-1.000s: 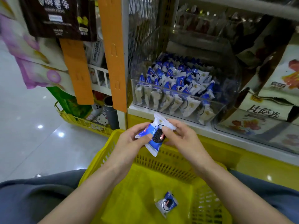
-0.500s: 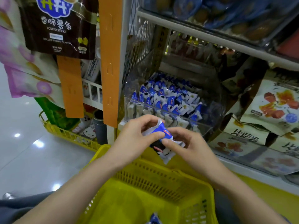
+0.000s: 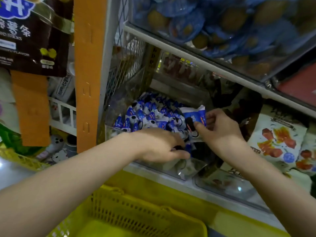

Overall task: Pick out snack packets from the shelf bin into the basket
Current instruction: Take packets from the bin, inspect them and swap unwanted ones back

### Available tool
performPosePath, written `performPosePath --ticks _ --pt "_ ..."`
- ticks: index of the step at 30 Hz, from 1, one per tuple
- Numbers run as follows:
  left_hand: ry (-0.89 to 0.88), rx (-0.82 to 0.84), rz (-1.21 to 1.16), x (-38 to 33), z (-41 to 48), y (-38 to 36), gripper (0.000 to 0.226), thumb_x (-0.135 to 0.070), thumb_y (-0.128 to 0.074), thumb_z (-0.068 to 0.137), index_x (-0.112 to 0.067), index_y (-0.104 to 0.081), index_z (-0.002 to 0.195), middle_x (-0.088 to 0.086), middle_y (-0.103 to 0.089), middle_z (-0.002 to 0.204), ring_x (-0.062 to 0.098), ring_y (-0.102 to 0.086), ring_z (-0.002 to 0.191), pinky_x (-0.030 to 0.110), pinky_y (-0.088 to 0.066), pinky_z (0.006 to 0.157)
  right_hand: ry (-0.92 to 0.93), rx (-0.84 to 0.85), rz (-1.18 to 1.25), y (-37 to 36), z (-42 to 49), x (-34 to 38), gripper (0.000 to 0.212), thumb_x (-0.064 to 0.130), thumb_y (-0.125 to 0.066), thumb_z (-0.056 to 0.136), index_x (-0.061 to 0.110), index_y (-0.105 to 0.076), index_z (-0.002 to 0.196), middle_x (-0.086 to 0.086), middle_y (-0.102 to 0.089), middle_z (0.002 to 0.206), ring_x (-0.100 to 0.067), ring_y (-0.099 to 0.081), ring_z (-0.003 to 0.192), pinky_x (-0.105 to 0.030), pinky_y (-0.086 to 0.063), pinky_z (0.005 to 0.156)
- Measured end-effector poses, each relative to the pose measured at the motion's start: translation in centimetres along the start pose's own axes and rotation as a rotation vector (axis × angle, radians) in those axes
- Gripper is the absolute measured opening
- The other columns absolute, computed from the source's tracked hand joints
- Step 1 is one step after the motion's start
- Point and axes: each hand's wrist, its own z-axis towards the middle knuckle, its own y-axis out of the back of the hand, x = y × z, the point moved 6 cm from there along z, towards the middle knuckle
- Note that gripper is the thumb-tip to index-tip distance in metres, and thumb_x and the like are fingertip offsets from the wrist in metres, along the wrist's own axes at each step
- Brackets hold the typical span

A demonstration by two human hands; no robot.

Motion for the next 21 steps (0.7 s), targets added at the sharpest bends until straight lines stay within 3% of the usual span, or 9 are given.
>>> performPosePath --ticks 2,4,7,10,14,17,21 --pt "-0.008 0.13 0.063 -0.2 0.3 -0.7 0.058 -0.067 -0.023 0.088 -0.029 -0.052 0.12 -0.001 -0.06 0.116 0.019 -0.055 0.093 0.034 -0.046 0.077 0.007 0.038 -0.056 -1.0 0.4 0.5 0.022 0.035 -0.063 0.084 0.025 -0.045 0.093 0.01 -0.051 0.078 -0.003 -0.048 0.066 -0.02 -0.037 0.053" --pt "-0.011 0.151 0.1 -0.2 0.2 -0.7 0.059 -0.068 -0.024 0.087 -0.025 -0.054 0.114 0.002 -0.061 0.104 0.02 -0.055 0.086 0.033 -0.044 0.07 -0.001 0.099 -0.127 -1.9 0.6 0.9 0.025 0.036 -0.061 0.085 0.024 -0.047 0.102 0.008 -0.051 0.08 -0.01 -0.052 0.071 -0.027 -0.043 0.058" --pt "-0.076 0.026 0.117 0.0 -0.7 -0.1 0.051 -0.063 -0.029 0.089 -0.023 -0.053 0.109 0.002 -0.061 0.094 0.02 -0.056 0.079 0.032 -0.045 0.066 -0.023 0.221 -0.23 -2.8 0.6 1.2 0.031 0.036 -0.059 0.087 0.022 -0.046 0.111 0.002 -0.055 0.089 -0.014 -0.054 0.075 -0.027 -0.043 0.059" --pt "-0.145 -0.118 0.188 -0.1 -2.2 0.1 0.045 -0.056 -0.03 0.093 -0.022 -0.051 0.111 0.001 -0.061 0.093 0.019 -0.053 0.073 0.031 -0.043 0.062 -0.052 0.391 -0.334 -3.4 0.3 1.1 0.024 0.038 -0.062 0.084 0.018 -0.051 0.087 0.001 -0.057 0.083 -0.013 -0.055 0.07 -0.023 -0.045 0.055" --pt "-0.167 -0.249 0.262 -0.1 -2.9 0.0 0.04 -0.048 -0.029 0.096 -0.018 -0.049 0.111 0.003 -0.06 0.094 0.024 -0.057 0.075 0.032 -0.046 0.064 -0.055 0.543 -0.432 -5.0 -0.4 1.3 0.027 0.039 -0.068 0.076 0.012 -0.065 0.079 -0.002 -0.064 0.079 -0.014 -0.06 0.07 -0.028 -0.049 0.059" --pt "-0.191 -0.359 0.259 -0.1 -3.8 0.1 0.035 -0.044 -0.029 0.098 -0.018 -0.05 0.108 -0.001 -0.059 0.096 0.023 -0.059 0.081 0.03 -0.039 0.066 -0.044 0.585 -0.394 -6.6 -0.4 1.3 0.028 0.039 -0.066 0.078 0.011 -0.066 0.077 -0.002 -0.062 0.078 -0.015 -0.058 0.072 -0.024 -0.043 0.055" --pt "-0.167 -0.466 0.244 0.8 -6.0 0.1 0.038 -0.042 -0.026 0.098 -0.02 -0.044 0.123 0.0 -0.059 0.115 0.019 -0.056 0.104 0.031 -0.041 0.089 -0.043 0.67 -0.308 -7.3 -0.5 1.0 0.037 0.039 -0.058 0.088 0.003 -0.066 0.088 -0.005 -0.058 0.079 -0.012 -0.053 0.068 -0.024 -0.039 0.059"
